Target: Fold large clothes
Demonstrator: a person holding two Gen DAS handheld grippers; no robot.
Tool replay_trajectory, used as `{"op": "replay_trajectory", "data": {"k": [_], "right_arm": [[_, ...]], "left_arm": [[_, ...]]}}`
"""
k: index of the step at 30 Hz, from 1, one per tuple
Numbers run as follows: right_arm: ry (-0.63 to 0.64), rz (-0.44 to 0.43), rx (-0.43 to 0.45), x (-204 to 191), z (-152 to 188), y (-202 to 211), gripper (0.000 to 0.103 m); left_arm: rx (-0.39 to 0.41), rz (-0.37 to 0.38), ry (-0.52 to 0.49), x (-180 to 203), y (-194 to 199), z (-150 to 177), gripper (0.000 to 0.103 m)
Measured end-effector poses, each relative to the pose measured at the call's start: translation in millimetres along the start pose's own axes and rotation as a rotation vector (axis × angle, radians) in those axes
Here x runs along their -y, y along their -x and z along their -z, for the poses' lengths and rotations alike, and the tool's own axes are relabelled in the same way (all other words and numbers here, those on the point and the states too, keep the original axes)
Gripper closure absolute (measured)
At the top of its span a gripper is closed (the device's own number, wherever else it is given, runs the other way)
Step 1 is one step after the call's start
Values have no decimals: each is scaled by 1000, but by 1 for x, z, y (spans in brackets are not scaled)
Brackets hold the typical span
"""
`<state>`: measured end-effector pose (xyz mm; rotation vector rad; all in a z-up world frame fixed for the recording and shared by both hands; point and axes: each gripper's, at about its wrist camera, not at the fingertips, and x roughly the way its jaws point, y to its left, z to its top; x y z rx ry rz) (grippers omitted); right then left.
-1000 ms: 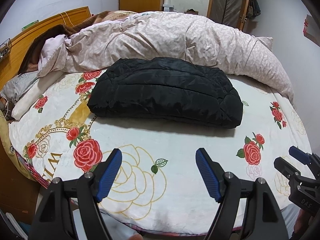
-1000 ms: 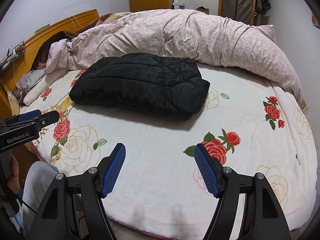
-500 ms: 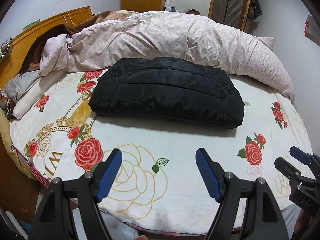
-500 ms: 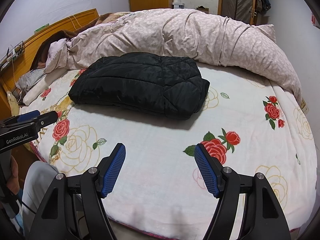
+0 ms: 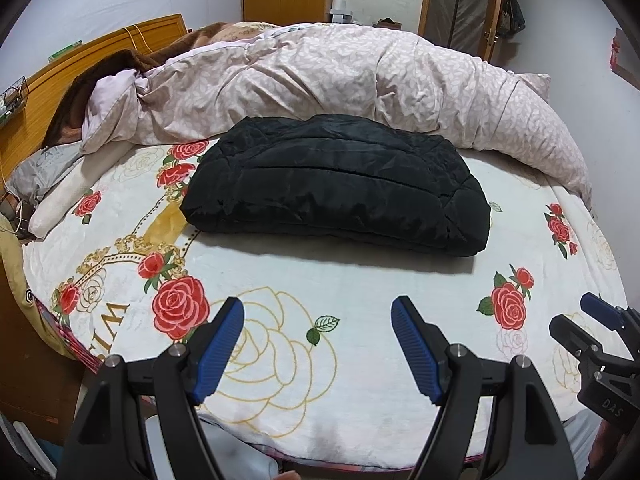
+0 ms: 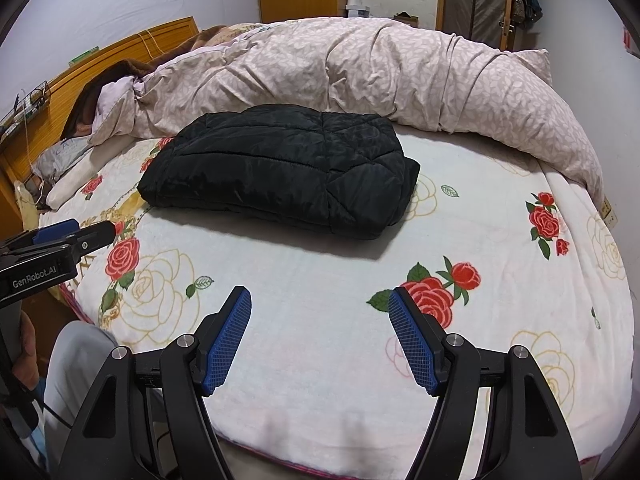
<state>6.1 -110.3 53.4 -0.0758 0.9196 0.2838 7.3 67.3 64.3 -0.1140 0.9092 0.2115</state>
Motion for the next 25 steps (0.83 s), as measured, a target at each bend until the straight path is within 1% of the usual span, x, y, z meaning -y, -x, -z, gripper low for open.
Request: {"op": "replay_trajectory", "data": {"k": [8,13,25], "right_arm": [[3,0,-9,3,1,-3,32],[12,1,-19,5,3,-7,32],[22,8,-36,4,3,-17,32]], "left_arm": [[-9,-8,-10,3,-2,2,25],[3,-8,-30,6,-3,2,25],[-6,-20,11,-1,-17,1,25]]}}
